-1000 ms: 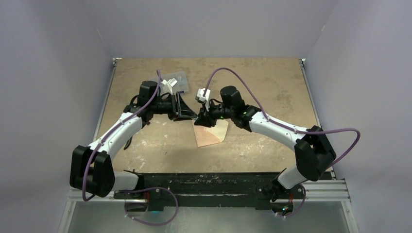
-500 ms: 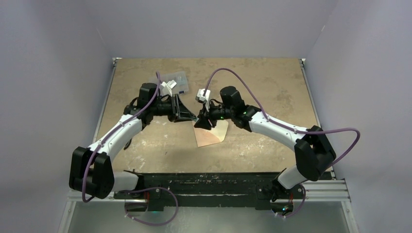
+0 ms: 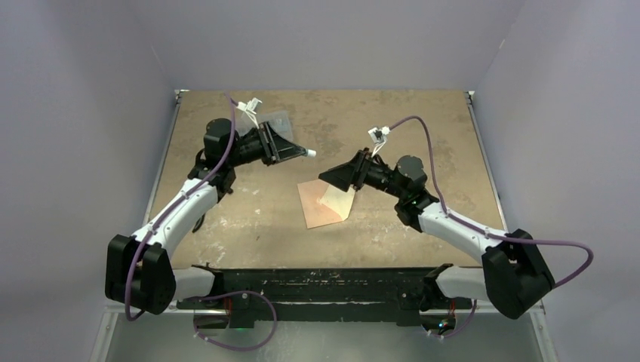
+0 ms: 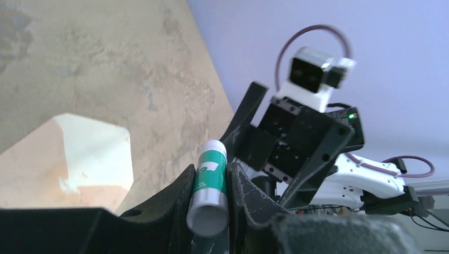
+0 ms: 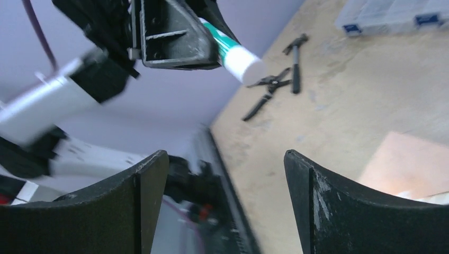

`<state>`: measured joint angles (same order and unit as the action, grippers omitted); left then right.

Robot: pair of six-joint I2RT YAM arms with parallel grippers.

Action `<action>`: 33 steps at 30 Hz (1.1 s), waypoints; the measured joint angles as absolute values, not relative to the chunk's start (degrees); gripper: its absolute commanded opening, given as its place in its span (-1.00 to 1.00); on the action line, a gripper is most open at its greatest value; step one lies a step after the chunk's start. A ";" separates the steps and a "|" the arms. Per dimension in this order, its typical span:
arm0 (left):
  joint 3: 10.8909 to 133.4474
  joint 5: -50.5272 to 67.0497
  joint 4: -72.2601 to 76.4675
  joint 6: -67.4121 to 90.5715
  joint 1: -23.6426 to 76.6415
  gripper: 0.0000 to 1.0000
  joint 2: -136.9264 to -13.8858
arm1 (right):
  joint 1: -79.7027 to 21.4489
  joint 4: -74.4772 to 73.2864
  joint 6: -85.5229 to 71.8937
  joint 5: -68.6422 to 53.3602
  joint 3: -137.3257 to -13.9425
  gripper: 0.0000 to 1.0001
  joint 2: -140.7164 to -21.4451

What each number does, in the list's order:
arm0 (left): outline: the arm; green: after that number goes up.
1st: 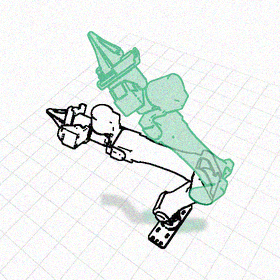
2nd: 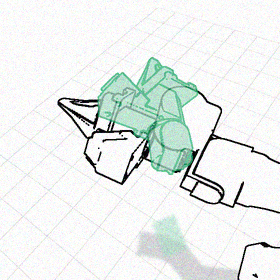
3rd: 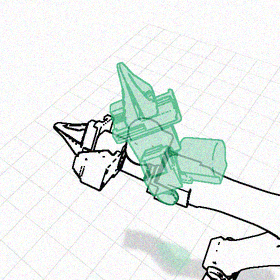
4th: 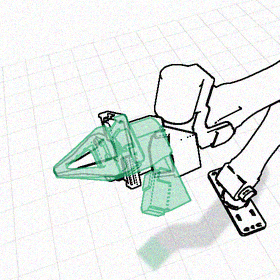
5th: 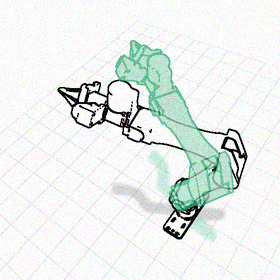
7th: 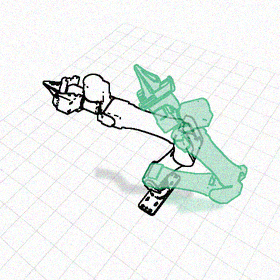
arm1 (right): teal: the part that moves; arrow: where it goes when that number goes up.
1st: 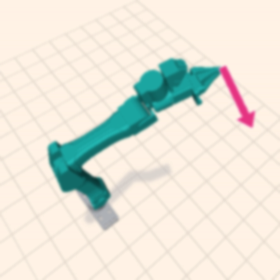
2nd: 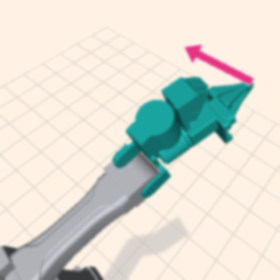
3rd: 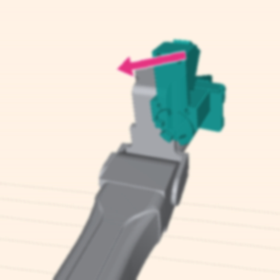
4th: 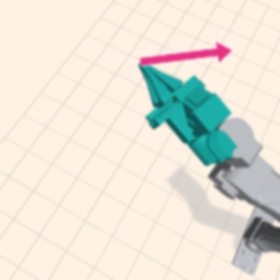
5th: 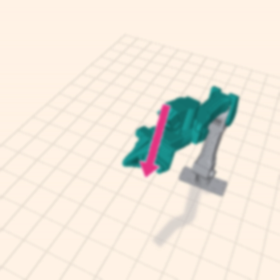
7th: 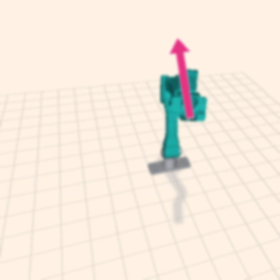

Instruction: Place the letter into the envelope and seal it

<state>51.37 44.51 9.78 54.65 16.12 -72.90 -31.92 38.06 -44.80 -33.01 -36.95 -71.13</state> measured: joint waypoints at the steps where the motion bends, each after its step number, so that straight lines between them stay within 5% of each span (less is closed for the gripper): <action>1: 51.62 44.51 11.66 55.20 16.12 -1.00 -72.90 | -31.92 40.66 -50.24 -32.05 -35.86 0.61 -71.29; 8: 52.40 44.77 23.81 58.22 16.12 -1.00 -72.90 | -32.03 57.58 -79.15 -28.08 -34.22 0.63 -76.25; 18: 52.40 47.27 34.98 64.49 16.12 -1.00 -73.30 | -32.25 67.88 -91.15 -28.36 -40.71 0.49 -83.74; 29: 52.49 50.63 28.91 60.38 16.12 -1.00 -73.30 | -32.25 73.56 -93.95 -32.23 -44.80 -0.30 -91.74; 33: 52.71 50.76 27.35 59.33 16.12 -1.00 -73.30 | -32.25 74.65 -94.54 -33.23 -44.80 -0.42 -92.47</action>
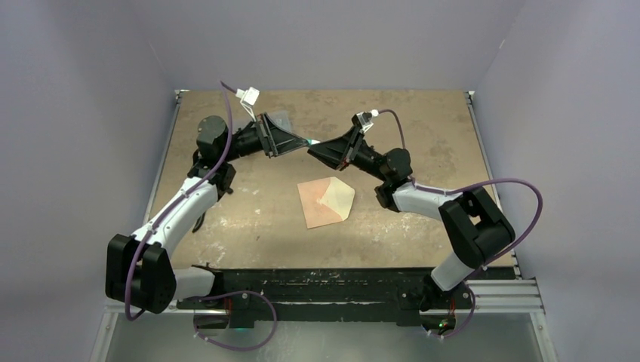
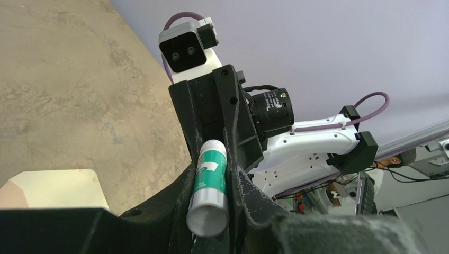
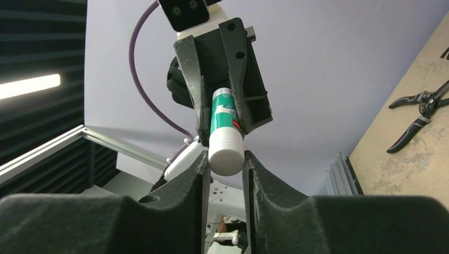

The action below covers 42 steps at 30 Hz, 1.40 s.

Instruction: Place the letter into the envelope and seal it

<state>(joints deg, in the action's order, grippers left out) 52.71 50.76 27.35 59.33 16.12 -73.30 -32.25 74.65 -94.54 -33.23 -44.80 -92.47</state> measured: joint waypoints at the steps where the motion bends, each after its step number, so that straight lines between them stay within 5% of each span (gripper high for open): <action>1: 52.86 50.87 27.24 59.18 16.12 -1.00 -73.25 | -32.25 74.65 -94.52 -33.63 -44.80 -0.41 -92.47; 5: 53.36 51.40 26.02 58.43 16.12 -1.00 -73.25 | -32.25 74.48 -94.48 -34.24 -44.77 0.06 -92.14; 8: 53.49 51.46 24.58 57.63 16.12 -1.00 -73.25 | -32.25 74.98 -94.65 -34.37 -44.73 0.17 -91.83; 19: 55.61 53.82 22.22 55.51 16.14 -1.00 -73.28 | -32.25 75.88 -95.15 -34.74 -44.62 -0.31 -91.74; 27: 56.14 54.70 19.42 52.25 16.12 -1.00 -73.28 | -32.25 75.53 -95.20 -35.38 -44.51 -0.02 -91.77; 34: 56.34 54.83 18.04 50.33 16.14 -1.00 -73.28 | -32.25 74.89 -95.26 -35.53 -44.21 -0.25 -91.79; 42: 56.58 55.16 16.91 48.38 16.14 -1.00 -72.88 | -32.29 76.25 -96.55 -35.51 -43.97 -0.22 -92.95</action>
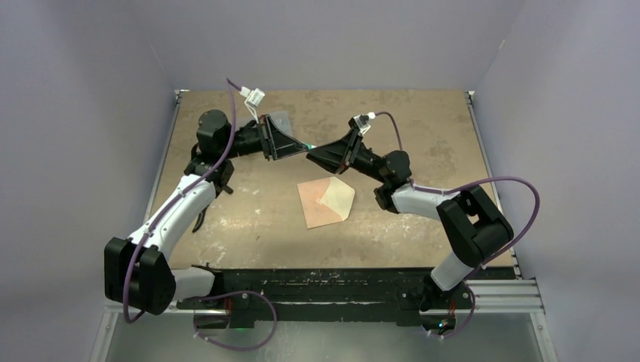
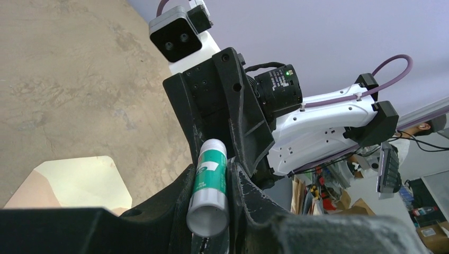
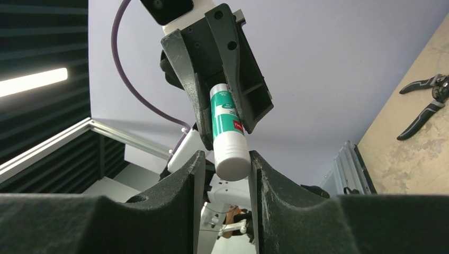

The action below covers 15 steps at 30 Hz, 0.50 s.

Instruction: Place the letter into the envelope and seal it

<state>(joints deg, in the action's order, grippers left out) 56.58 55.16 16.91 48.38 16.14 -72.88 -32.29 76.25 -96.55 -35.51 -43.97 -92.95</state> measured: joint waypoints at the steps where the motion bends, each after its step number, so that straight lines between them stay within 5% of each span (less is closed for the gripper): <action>1: 56.58 55.16 16.80 48.21 16.14 -1.00 -72.82 | -32.32 76.55 -96.71 -35.51 -43.97 -0.21 -93.10; 15: 56.42 55.07 15.84 45.45 16.14 -1.00 -71.00 | -32.34 79.31 -98.52 -35.38 -43.75 -0.21 -93.25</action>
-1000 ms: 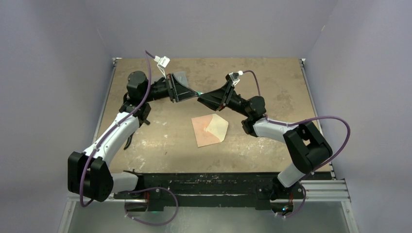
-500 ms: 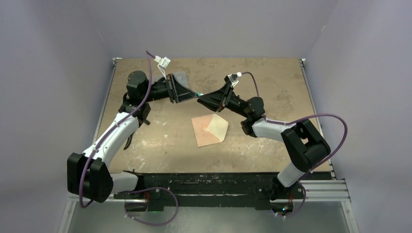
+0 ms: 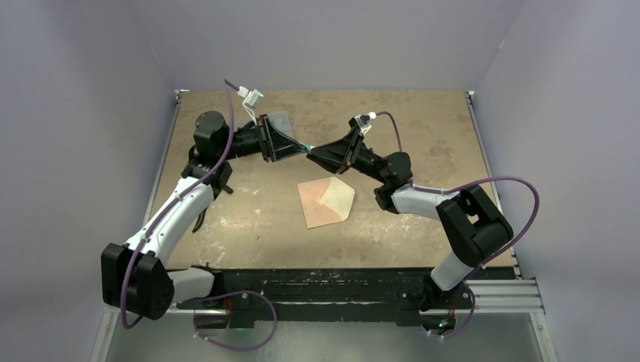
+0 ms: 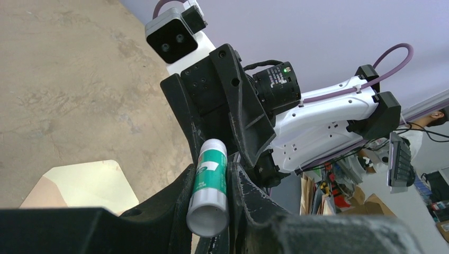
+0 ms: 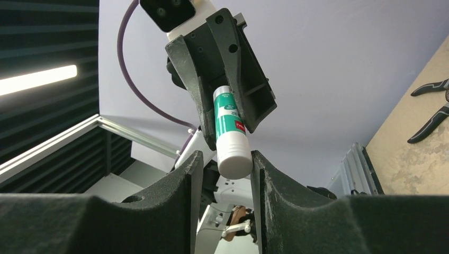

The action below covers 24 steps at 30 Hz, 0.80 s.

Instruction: Place the letter into the envelope and seal it

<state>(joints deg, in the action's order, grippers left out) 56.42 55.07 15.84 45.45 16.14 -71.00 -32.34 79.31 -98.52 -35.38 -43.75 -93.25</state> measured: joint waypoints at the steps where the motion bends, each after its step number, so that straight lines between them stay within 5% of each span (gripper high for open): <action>1: 56.38 55.11 16.01 45.41 16.14 -1.00 -71.00 | -32.34 79.26 -98.52 -35.38 -43.75 -0.21 -93.25; 12: 56.31 55.53 16.91 45.23 16.14 -1.00 -70.85 | -32.36 78.41 -99.09 -35.20 -43.77 -0.49 -93.38; 18: 55.37 55.86 17.96 45.15 16.12 -1.00 -70.37 | -32.47 79.57 -100.79 -34.98 -43.77 0.09 -93.86; 24: 55.07 55.66 17.82 44.71 16.12 -1.00 -70.37 | -32.45 81.19 -102.06 -34.22 -43.77 -0.08 -95.04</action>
